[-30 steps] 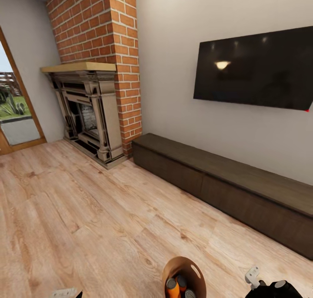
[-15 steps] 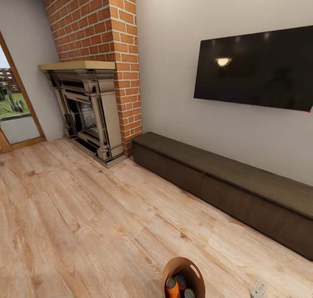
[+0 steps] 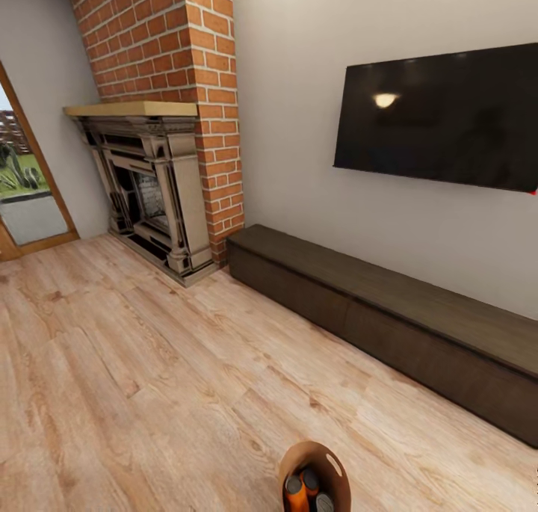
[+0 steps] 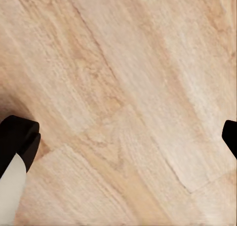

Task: Put the three can of soda from the living room inside the tash can in the kitchen.

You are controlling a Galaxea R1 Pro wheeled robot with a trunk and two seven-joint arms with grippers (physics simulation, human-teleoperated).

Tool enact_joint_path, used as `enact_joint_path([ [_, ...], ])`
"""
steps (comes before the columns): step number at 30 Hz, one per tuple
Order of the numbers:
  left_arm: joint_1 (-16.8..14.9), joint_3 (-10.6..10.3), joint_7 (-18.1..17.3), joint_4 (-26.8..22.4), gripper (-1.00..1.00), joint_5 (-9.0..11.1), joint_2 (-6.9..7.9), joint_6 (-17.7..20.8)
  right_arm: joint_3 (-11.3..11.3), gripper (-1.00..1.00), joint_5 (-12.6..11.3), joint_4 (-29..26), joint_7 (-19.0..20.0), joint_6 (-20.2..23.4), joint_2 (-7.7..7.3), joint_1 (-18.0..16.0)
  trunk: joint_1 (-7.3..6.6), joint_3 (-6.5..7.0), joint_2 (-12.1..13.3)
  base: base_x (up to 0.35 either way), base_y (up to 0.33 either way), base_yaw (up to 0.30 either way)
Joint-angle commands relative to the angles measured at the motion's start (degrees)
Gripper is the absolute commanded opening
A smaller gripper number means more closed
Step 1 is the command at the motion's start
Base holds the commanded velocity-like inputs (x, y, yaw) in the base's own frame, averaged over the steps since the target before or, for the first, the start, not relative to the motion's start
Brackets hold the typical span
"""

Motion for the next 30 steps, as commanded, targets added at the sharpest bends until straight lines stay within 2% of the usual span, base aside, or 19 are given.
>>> enact_joint_path([
  [1,0.04,-0.02,0.25,0.70,1.00,0.01,0.25,-0.06,-0.03,1.00,-0.03,0.79,-0.51,-0.10,0.07,0.03,-0.23,0.09,0.41,0.000,0.000,0.000],
  [4,0.08,-0.06,0.52,1.55,1.00,0.02,0.70,-0.12,-0.07,1.00,-0.06,2.47,-3.21,-0.72,0.44,0.03,-0.89,0.36,1.62,0.000,0.000,0.000],
  [5,0.09,-0.07,0.76,1.86,1.00,0.03,0.86,-0.14,-0.11,1.00,-0.07,3.69,-5.89,-1.21,0.88,0.03,-1.11,0.45,2.02,0.000,0.000,0.000],
  [10,0.10,-0.08,3.09,2.16,1.00,-0.03,1.06,-0.16,-0.20,1.00,-0.64,5.94,-8.85,-1.61,1.60,0.04,-2.20,0.89,4.02,0.000,0.000,0.000],
  [12,0.25,-0.04,3.98,2.23,1.00,-0.03,1.11,-0.11,-0.21,1.00,-3.27,6.67,-9.92,-1.69,2.29,0.08,-2.64,1.07,4.83,0.000,0.000,0.000],
  [16,1.05,-0.01,4.80,2.26,1.00,0.01,1.51,-0.05,-0.16,1.00,-6.50,7.08,-13.10,-1.76,2.74,0.63,-3.52,1.42,6.43,0.000,0.000,0.000],
  [24,1.46,0.00,5.36,2.27,1.00,0.41,1.87,-0.08,-0.22,1.00,-8.67,8.75,-19.61,-1.80,4.64,1.19,-5.28,2.13,9.64,0.000,0.000,0.000],
  [30,1.50,0.00,4.92,3.28,1.00,0.16,1.87,1.63,-0.11,1.00,-14.57,10.22,-20.03,-1.74,4.97,1.25,-6.60,2.66,12.05,0.000,0.000,0.000],
])
